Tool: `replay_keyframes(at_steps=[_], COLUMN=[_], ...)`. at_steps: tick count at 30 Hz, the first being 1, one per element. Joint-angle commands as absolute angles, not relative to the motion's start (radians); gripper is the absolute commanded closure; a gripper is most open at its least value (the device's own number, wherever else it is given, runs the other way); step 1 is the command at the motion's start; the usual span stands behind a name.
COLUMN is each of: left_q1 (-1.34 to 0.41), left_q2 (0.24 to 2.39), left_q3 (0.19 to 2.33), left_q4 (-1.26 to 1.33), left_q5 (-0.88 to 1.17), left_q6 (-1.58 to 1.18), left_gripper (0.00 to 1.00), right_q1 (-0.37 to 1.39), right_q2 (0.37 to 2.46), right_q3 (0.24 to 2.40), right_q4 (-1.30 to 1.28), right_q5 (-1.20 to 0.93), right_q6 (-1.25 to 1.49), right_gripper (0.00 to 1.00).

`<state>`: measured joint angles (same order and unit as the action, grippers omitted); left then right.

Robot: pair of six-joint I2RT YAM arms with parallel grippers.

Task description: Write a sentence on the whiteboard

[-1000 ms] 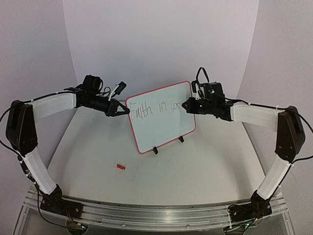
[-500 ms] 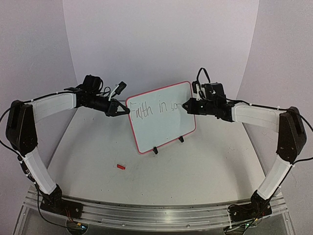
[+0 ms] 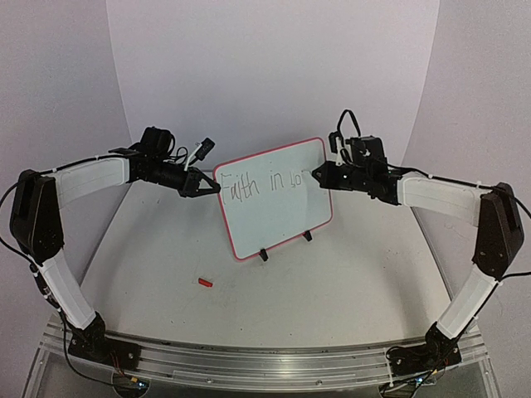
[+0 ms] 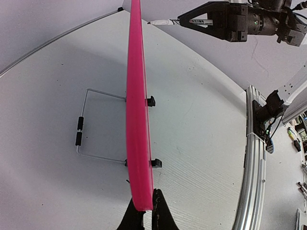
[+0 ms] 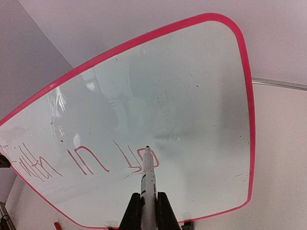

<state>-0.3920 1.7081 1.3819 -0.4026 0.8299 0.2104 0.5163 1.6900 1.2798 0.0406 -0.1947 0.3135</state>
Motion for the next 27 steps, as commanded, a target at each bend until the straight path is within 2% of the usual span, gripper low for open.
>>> replay_keyframes(at_steps=[1,27], left_q1=[-0.419,-0.42], left_q2=[1.718,1.711], left_q3=[1.39,1.391], left_q4=[-0.479,-0.482], left_q5=[0.827,0.824], left_q6=[0.247,0.249], left_gripper=[1.0,1.0], right_q1=[0.514,0.513], right_q2=[1.723,1.741], right_q3=[1.337,1.272], right_q4=[0.058,0.031], right_q5=[-0.182,-0.127], right_q6=[0.296,0.308], right_gripper=[1.0,1.0])
